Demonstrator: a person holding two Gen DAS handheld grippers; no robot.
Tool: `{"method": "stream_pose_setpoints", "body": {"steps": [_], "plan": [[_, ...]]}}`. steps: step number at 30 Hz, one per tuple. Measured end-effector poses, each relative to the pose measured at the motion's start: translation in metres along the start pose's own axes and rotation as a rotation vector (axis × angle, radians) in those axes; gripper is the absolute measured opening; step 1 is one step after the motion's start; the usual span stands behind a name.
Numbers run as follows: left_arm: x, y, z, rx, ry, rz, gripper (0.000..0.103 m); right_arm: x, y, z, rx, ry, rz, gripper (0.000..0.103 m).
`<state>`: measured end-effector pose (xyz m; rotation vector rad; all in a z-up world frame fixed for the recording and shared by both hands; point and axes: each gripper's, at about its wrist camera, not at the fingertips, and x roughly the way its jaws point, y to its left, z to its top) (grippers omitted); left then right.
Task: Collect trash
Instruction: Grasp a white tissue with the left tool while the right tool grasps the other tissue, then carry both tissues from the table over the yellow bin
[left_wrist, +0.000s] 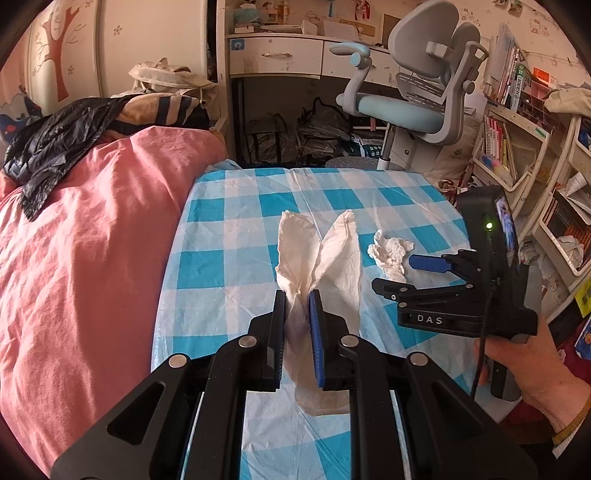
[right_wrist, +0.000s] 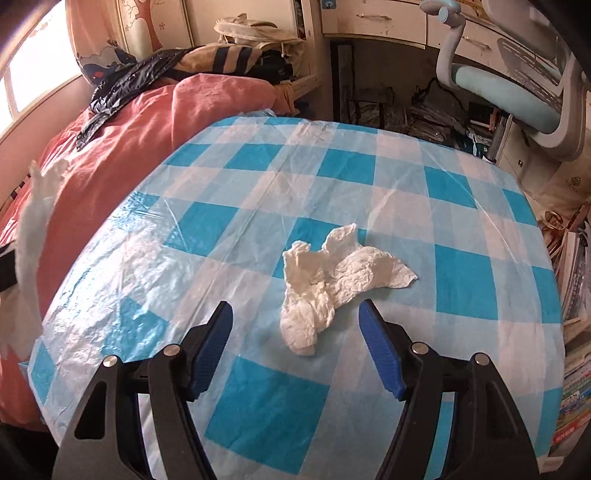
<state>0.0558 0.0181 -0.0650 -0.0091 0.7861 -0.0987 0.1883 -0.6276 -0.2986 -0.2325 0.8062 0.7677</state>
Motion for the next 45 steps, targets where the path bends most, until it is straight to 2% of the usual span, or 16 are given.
{"method": "stream_pose_setpoints", "body": {"steps": [6,8,9,10,11,16,24,26,30,34,36,37,38,40,43,45], "plan": [[0.009,0.003,0.007,0.009,0.006,0.007,0.013,0.015,-0.009,0.016,0.014,0.008,-0.026,0.067],[0.011,0.003,0.009,0.013,0.009,0.009,0.013,0.015,-0.008,0.016,-0.007,0.009,-0.044,0.045],[0.012,0.003,0.009,0.015,0.01,0.01,0.013,0.013,-0.009,0.016,-0.01,0.01,-0.037,0.038],[0.013,0.003,0.009,0.015,0.011,0.009,0.013,0.011,-0.011,0.015,-0.005,0.013,-0.026,0.02],[0.013,0.003,0.008,0.012,0.013,0.007,0.012,0.009,-0.013,0.014,0.001,0.019,-0.016,0.017],[-0.001,0.003,-0.003,0.0,0.007,-0.003,0.012,-0.02,-0.005,0.0,0.006,0.024,0.081,0.015],[-0.053,0.005,-0.042,-0.068,-0.013,-0.036,0.012,-0.117,0.056,-0.051,-0.13,-0.03,0.297,0.015],[-0.067,0.002,-0.058,-0.074,-0.012,-0.042,0.012,-0.129,0.072,-0.069,-0.158,-0.016,0.345,0.016],[-0.089,-0.005,-0.099,-0.079,0.016,-0.037,0.012,-0.138,0.114,-0.121,-0.269,0.083,0.391,0.016],[-0.105,-0.007,-0.137,-0.115,0.059,-0.038,0.012,-0.131,0.141,-0.169,-0.355,0.207,0.382,0.023],[-0.109,-0.009,-0.155,-0.13,0.083,-0.038,0.012,-0.128,0.146,-0.187,-0.364,0.26,0.383,0.034],[-0.112,-0.011,-0.164,-0.135,0.097,-0.037,0.012,-0.128,0.146,-0.194,-0.362,0.27,0.373,0.048],[-0.113,-0.013,-0.171,-0.138,0.111,-0.039,0.012,-0.13,0.145,-0.198,-0.36,0.269,0.355,0.058],[-0.115,-0.019,-0.188,-0.144,0.147,-0.049,0.012,-0.134,0.138,-0.203,-0.329,0.258,0.324,0.063],[-0.112,-0.025,-0.208,-0.158,0.215,-0.065,0.013,-0.142,0.12,-0.204,-0.262,0.21,0.225,0.08],[-0.11,-0.026,-0.217,-0.164,0.25,-0.063,0.02,-0.151,0.109,-0.2,-0.22,0.155,0.148,0.086]]}}
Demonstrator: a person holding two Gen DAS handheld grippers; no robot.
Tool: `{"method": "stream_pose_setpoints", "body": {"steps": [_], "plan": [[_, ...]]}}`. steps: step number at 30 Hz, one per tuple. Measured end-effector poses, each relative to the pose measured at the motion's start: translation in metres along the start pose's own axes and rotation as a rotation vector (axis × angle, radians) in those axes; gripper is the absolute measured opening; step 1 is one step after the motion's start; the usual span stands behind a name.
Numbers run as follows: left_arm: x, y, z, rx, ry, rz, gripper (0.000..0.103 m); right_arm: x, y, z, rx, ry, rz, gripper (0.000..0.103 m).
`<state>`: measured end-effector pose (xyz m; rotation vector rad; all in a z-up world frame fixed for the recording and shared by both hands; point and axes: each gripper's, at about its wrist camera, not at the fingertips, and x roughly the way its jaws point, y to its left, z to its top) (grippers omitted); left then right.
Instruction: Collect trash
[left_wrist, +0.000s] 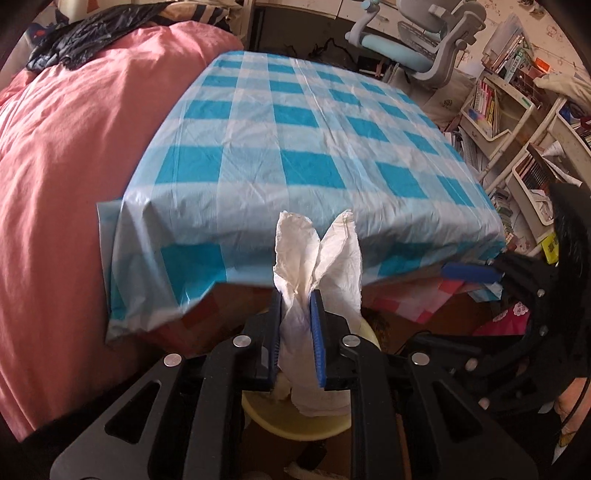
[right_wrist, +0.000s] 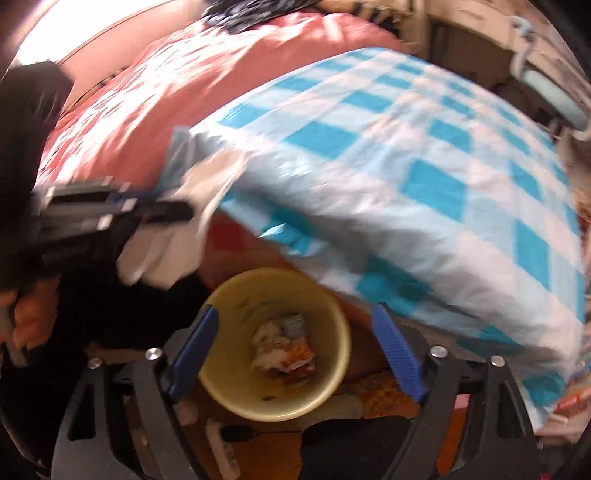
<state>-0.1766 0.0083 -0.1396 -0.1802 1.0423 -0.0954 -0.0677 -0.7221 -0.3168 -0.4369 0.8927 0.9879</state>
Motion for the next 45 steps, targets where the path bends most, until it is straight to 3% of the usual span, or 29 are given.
{"method": "stream_pose_setpoints", "body": {"steps": [1,3,6,8,10,13,21,31,35,45], "plan": [[-0.001,0.0,-0.002,0.0,-0.003,0.013,0.023,-0.004,-0.003,0.001,0.013,-0.026,-0.038,0.088],[-0.011,0.001,0.0,-0.001,-0.044,0.056,0.048,-0.022,-0.005,0.003,0.029,-0.111,-0.141,0.093],[-0.037,0.001,0.007,-0.004,-0.19,0.166,0.077,-0.053,0.0,0.006,0.033,-0.27,-0.341,0.095],[-0.055,-0.001,0.011,0.003,-0.285,0.223,0.088,-0.065,-0.003,0.008,0.053,-0.333,-0.415,0.095],[-0.071,-0.006,0.013,0.025,-0.377,0.262,0.095,-0.069,-0.014,0.008,0.098,-0.359,-0.433,0.095],[-0.086,-0.011,0.011,0.068,-0.449,0.288,0.096,-0.079,-0.013,-0.002,0.167,-0.414,-0.455,0.095],[-0.089,-0.006,0.0,0.041,-0.428,0.249,0.096,-0.091,-0.006,-0.03,0.252,-0.465,-0.495,0.095],[-0.078,0.016,-0.009,-0.083,-0.335,0.082,0.096,-0.086,-0.005,-0.033,0.256,-0.465,-0.504,0.095],[-0.077,0.028,-0.009,-0.151,-0.337,0.043,0.096,-0.085,-0.003,-0.034,0.241,-0.469,-0.51,0.095],[-0.086,0.032,-0.01,-0.181,-0.406,0.107,0.096,-0.089,-0.004,-0.037,0.239,-0.483,-0.525,0.095]]}}
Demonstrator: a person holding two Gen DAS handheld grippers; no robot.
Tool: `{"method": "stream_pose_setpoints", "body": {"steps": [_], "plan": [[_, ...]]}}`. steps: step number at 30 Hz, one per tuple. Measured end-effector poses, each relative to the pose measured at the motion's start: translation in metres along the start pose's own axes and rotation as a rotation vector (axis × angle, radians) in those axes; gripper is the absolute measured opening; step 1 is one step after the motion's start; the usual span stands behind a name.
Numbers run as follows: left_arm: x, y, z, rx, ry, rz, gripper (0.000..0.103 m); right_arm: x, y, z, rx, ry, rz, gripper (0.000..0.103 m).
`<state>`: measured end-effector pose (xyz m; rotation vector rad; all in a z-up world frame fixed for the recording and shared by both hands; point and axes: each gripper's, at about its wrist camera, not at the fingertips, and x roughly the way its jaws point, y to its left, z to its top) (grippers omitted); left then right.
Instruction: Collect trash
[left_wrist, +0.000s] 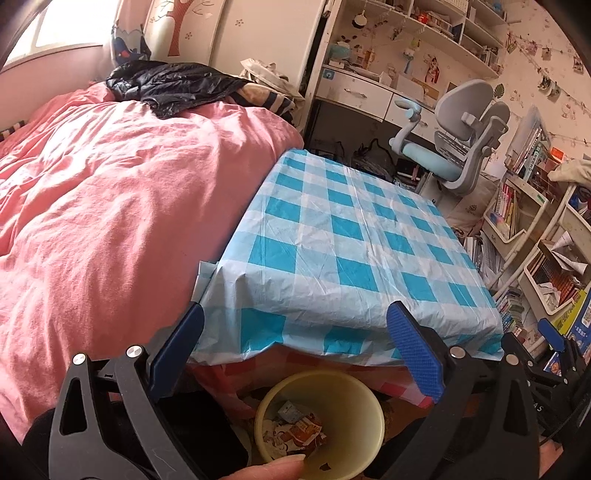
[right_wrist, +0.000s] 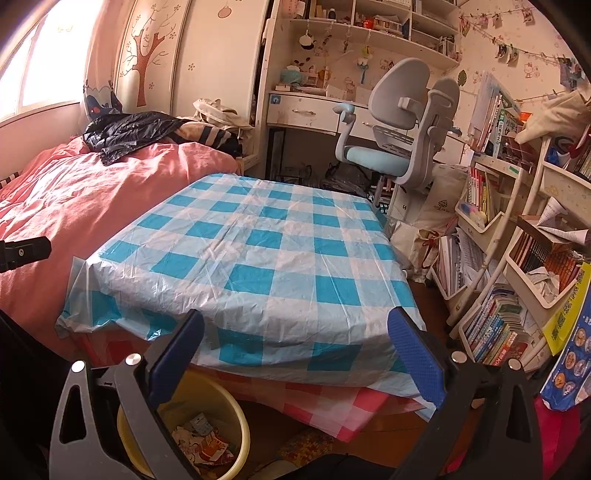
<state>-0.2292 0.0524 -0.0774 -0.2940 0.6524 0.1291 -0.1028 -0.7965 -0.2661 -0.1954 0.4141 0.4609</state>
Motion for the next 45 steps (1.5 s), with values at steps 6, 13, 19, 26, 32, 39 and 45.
{"method": "stream_pose_setpoints", "body": {"steps": [6,13,19,26,32,39,45], "plan": [[0.003,-0.023,-0.004,0.129,-0.008,0.047,0.096,0.001,-0.003,-0.001,0.005,0.002,-0.013,0.095],[0.001,-0.033,-0.009,0.19,-0.024,0.064,0.096,0.001,0.003,-0.003,-0.016,0.001,-0.034,0.095],[-0.001,-0.032,-0.009,0.19,-0.039,0.064,0.096,-0.001,0.013,-0.003,-0.05,-0.018,-0.058,0.095],[0.0,-0.034,-0.008,0.194,-0.041,0.059,0.096,-0.009,0.015,0.0,-0.058,-0.084,-0.086,0.095],[0.001,-0.038,-0.008,0.206,-0.045,0.052,0.096,-0.01,0.009,0.002,-0.03,-0.102,-0.089,0.095],[0.003,-0.039,-0.009,0.209,-0.047,0.047,0.096,-0.007,0.013,0.001,-0.043,-0.088,-0.08,0.095],[0.0,-0.043,-0.013,0.245,-0.09,0.055,0.095,-0.009,0.012,0.0,-0.041,-0.091,-0.076,0.095]]}}
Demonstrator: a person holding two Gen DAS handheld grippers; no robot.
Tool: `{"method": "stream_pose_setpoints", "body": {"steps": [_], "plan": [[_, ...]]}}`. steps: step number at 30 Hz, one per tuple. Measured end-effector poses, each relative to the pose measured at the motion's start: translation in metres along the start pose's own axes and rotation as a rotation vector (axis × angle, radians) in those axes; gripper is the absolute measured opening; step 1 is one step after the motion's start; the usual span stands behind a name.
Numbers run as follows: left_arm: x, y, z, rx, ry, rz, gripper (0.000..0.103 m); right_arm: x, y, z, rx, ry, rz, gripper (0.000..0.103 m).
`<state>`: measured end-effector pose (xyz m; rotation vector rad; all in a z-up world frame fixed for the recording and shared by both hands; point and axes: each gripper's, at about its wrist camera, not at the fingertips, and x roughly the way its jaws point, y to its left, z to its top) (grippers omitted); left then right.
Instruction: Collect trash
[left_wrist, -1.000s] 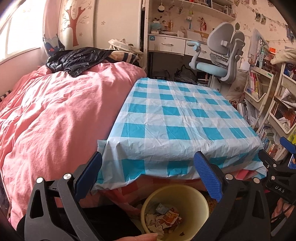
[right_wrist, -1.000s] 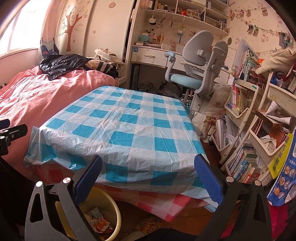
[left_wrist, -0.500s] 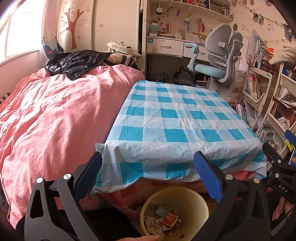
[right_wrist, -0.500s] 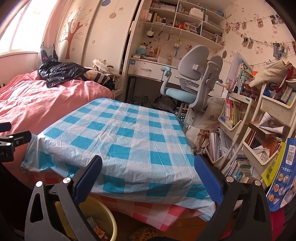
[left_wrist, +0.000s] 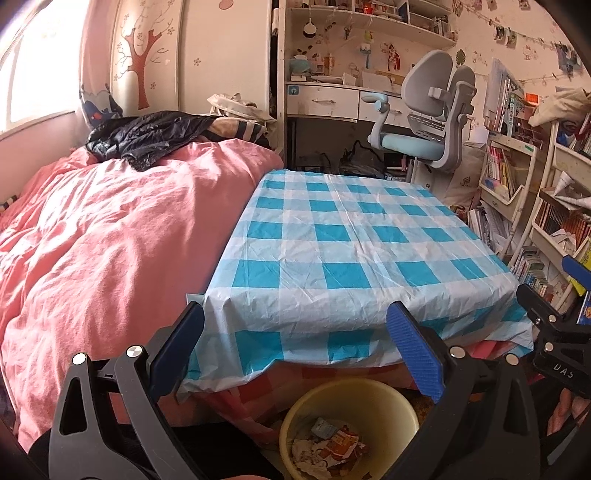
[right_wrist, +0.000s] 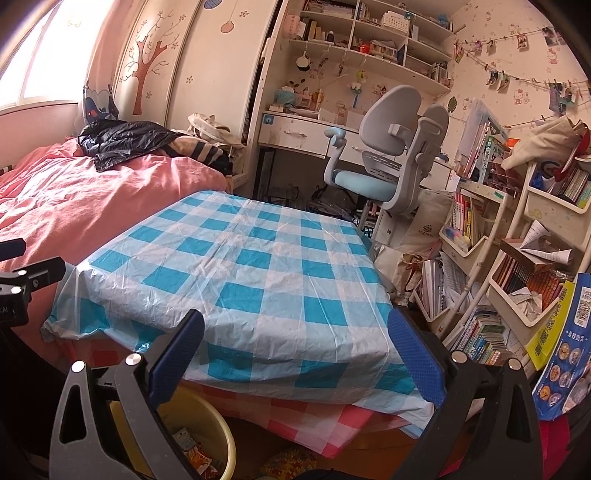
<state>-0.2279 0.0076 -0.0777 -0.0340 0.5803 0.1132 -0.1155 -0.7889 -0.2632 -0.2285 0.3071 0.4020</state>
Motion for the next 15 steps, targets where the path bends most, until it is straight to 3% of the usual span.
{"method": "stream_pose_setpoints", "body": {"steps": [10,15], "plan": [[0.017,0.007,0.001,-0.043,0.096,-0.016,0.095,0.003,0.008,-0.001,-0.03,0.012,-0.006,0.095],[0.018,0.003,0.001,-0.024,0.096,-0.02,0.095,0.005,0.01,-0.002,-0.046,0.021,-0.007,0.095]]}}
